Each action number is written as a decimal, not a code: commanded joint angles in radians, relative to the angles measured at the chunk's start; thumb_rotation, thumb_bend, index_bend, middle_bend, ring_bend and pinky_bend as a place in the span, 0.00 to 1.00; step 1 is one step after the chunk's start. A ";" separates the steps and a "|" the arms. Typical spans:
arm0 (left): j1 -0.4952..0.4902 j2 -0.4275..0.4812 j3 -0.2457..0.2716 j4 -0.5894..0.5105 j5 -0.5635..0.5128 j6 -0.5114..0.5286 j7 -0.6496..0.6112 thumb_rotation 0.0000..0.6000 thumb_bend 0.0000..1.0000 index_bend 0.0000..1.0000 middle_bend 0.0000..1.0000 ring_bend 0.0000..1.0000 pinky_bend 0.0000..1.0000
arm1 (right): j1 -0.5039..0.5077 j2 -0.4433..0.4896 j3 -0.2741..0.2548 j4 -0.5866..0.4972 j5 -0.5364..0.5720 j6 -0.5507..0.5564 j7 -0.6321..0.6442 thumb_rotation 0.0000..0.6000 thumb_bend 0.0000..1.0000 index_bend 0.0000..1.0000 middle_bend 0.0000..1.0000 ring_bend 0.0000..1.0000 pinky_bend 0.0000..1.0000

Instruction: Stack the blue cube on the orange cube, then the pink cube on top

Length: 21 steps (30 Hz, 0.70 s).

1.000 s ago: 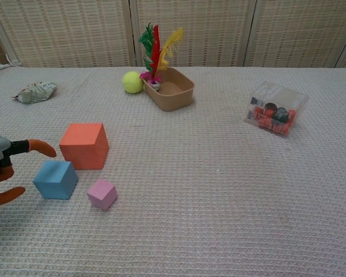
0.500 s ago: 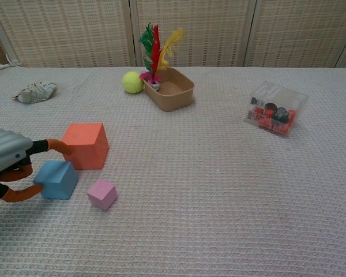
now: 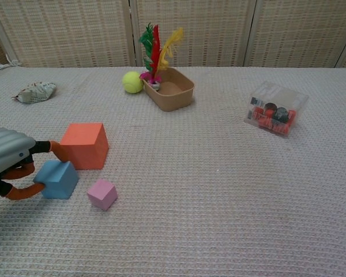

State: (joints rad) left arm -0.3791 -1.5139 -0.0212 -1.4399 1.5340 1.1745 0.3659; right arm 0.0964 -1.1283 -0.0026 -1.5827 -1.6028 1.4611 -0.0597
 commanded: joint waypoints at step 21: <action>0.005 0.210 -0.061 -0.279 -0.018 0.100 0.028 1.00 0.36 0.55 1.00 1.00 1.00 | 0.004 -0.001 -0.008 -0.008 -0.007 -0.015 -0.008 1.00 0.08 0.00 0.00 0.00 0.00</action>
State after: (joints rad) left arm -0.3610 -1.3172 -0.0714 -1.6879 1.5286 1.2933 0.3827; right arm 0.1001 -1.1292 -0.0111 -1.5905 -1.6097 1.4458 -0.0680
